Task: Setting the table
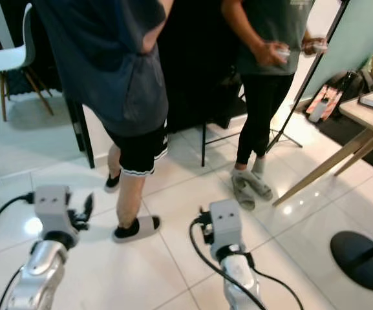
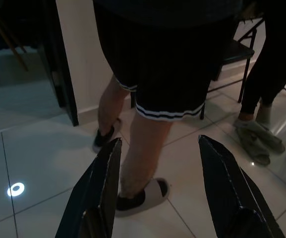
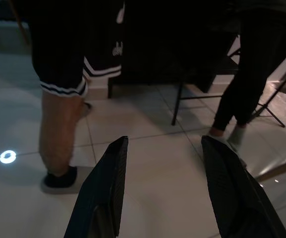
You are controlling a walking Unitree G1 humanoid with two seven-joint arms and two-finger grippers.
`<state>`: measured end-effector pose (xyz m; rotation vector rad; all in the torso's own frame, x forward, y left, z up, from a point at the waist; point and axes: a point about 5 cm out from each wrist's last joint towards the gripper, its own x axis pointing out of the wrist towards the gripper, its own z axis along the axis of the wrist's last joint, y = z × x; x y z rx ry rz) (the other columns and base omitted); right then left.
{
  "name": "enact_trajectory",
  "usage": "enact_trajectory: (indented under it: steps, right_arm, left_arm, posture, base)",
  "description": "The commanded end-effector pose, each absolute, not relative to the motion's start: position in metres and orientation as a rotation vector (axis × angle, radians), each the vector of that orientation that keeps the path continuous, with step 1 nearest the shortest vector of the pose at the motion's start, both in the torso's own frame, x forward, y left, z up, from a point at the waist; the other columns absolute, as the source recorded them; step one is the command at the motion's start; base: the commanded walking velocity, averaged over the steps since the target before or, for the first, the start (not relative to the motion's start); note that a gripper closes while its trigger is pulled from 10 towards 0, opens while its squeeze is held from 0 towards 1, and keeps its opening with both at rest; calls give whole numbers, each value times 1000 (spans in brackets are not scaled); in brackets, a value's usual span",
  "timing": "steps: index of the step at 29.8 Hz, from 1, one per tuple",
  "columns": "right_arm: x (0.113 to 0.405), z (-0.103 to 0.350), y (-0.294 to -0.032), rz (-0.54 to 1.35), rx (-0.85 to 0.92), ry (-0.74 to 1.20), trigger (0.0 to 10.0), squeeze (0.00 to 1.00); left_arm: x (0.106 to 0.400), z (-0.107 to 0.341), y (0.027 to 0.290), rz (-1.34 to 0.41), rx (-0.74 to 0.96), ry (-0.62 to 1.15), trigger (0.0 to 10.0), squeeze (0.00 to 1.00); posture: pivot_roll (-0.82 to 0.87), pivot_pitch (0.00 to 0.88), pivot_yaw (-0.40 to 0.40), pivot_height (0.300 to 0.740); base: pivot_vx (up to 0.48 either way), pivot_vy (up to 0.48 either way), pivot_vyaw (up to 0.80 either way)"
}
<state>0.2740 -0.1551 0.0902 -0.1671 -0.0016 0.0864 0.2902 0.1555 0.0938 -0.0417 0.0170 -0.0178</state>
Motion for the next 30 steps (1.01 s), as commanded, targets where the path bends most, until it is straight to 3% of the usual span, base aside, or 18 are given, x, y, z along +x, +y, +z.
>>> enact_trajectory:
  steps: [1, 8, 14, 23, 30]
  right_arm:
    - [272, 86, -153, 93, -155, 18, 10000, 0]
    - [271, 85, -153, 91, -153, 21, 10000, 0]
    - [270, 84, -153, 83, -157, 23, 10000, 0]
    - [270, 84, -152, 89, -162, 26, 10000, 0]
    - [270, 83, -151, 87, -143, 32, 10000, 0]
  left_arm:
    - [287, 87, 160, -1, -34, 44, 10000, 0]
    - [286, 87, 160, -3, -32, 45, 10000, 0]
    - [286, 87, 159, -5, -32, 46, 10000, 0]
    - [286, 87, 159, -7, -32, 48, 10000, 0]
    - [287, 88, 159, -10, -31, 48, 10000, 0]
  posture:
    - [-128, 0, 11, 740]
    - [-128, 0, 14, 740]
    - [-128, 0, 16, 740]
    - [-128, 0, 19, 740]
    - [-128, 0, 21, 740]
  base:
    - [0, 0, 0]
    - [0, 0, 0]
    - [0, 0, -800]
    - [0, 0, 0]
    - [0, 0, -745]
